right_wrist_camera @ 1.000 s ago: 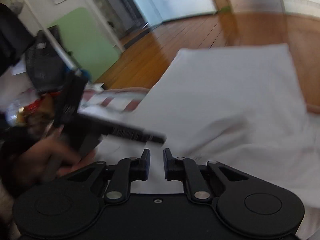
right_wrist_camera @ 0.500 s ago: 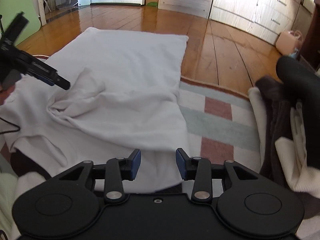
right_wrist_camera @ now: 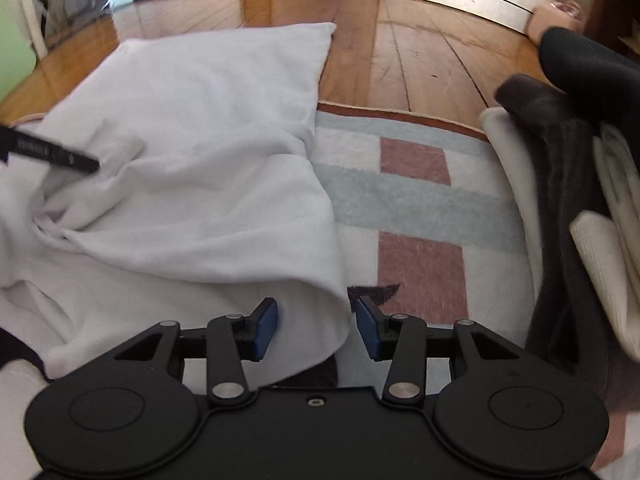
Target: Fold clothes
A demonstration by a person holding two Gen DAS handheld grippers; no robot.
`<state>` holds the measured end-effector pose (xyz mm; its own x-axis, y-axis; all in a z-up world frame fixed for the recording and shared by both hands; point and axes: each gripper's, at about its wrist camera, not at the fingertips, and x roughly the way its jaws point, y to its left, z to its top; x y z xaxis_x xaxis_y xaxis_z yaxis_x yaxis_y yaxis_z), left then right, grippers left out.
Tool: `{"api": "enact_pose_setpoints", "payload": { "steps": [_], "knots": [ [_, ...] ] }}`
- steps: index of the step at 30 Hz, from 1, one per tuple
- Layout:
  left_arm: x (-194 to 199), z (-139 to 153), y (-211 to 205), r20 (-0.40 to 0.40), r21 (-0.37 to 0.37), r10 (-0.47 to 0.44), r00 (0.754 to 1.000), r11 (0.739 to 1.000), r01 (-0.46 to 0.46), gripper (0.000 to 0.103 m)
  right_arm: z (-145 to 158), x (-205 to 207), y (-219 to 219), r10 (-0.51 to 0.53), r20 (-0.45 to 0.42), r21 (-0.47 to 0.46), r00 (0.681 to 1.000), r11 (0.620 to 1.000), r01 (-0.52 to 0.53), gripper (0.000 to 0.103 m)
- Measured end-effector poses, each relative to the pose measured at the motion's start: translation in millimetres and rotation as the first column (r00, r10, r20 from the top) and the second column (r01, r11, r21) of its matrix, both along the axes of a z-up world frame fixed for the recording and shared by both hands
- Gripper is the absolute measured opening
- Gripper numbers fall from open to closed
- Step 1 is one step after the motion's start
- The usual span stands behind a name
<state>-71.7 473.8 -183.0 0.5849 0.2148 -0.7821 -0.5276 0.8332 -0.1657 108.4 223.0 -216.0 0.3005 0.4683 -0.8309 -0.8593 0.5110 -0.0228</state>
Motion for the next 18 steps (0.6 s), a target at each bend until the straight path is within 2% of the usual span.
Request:
{"api": "enact_pose_setpoints", "payload": {
  "steps": [2,3,4,5,6,7,9,10,11,12,14,15,16,18],
  "knots": [
    [-19,36,-1,0.126,0.075,0.069,0.99,0.994,-0.079,0.003,3,-2,-3,-0.001,0.019,0.043,1.0,0.999,0.001,0.047],
    [-36,57,1,0.189,0.105,0.146,0.971,0.98,-0.168,0.004,2,-2,-4,-0.011,0.032,0.052,0.999,0.999,0.01,0.034],
    [-54,77,4,0.253,0.128,0.218,0.942,0.958,-0.256,0.004,1,-2,-5,-0.026,0.046,0.053,0.999,0.998,0.023,0.004],
    [-72,93,7,0.309,0.117,0.281,0.909,0.937,-0.33,0.004,0,0,-6,-0.048,0.05,0.048,0.998,0.998,0.046,0.002],
    [-91,98,14,0.346,0.051,0.334,0.877,0.926,-0.373,0.005,0,1,-9,-0.072,0.046,0.054,0.996,0.996,0.069,0.002],
    [-105,99,19,0.35,-0.003,0.381,0.856,0.914,-0.406,0.005,0,1,-12,-0.094,0.039,0.067,0.995,0.994,0.091,0.002],
    [-117,79,26,0.229,-0.05,0.439,0.869,0.897,-0.44,0.005,1,0,-18,-0.13,0.036,0.088,0.991,0.988,0.126,0.002],
    [-118,62,30,0.11,-0.063,0.456,0.883,0.89,-0.452,0.005,0,-3,-21,-0.139,0.045,0.093,0.989,0.987,0.135,0.002],
    [-122,45,34,0.003,-0.1,0.475,0.88,0.876,-0.473,0.005,-1,-6,-21,-0.141,0.054,0.088,0.989,0.987,0.136,0.002],
    [-130,29,39,-0.057,-0.167,0.489,0.87,0.855,-0.491,0.005,-4,-8,-21,-0.138,0.063,0.078,0.988,0.988,0.133,0.002],
    [-144,12,49,-0.076,-0.3,0.511,0.856,0.807,-0.508,0.005,-2,-12,-21,-0.129,0.086,0.081,0.988,0.989,0.122,0.002],
    [-148,13,51,-0.065,-0.315,0.521,0.851,0.798,-0.513,0.005,-1,-14,-22,-0.124,0.097,0.085,0.987,0.99,0.116,0.002],
    [-148,20,52,-0.046,-0.294,0.523,0.851,0.807,-0.511,0.005,0,-16,-22,-0.12,0.109,0.089,0.987,0.99,0.11,0.002],
    [-143,36,48,0.0,-0.209,0.502,0.865,0.846,-0.491,0.005,8,-21,-24,-0.111,0.134,0.11,0.985,0.989,0.096,0.002]
  ]
}}
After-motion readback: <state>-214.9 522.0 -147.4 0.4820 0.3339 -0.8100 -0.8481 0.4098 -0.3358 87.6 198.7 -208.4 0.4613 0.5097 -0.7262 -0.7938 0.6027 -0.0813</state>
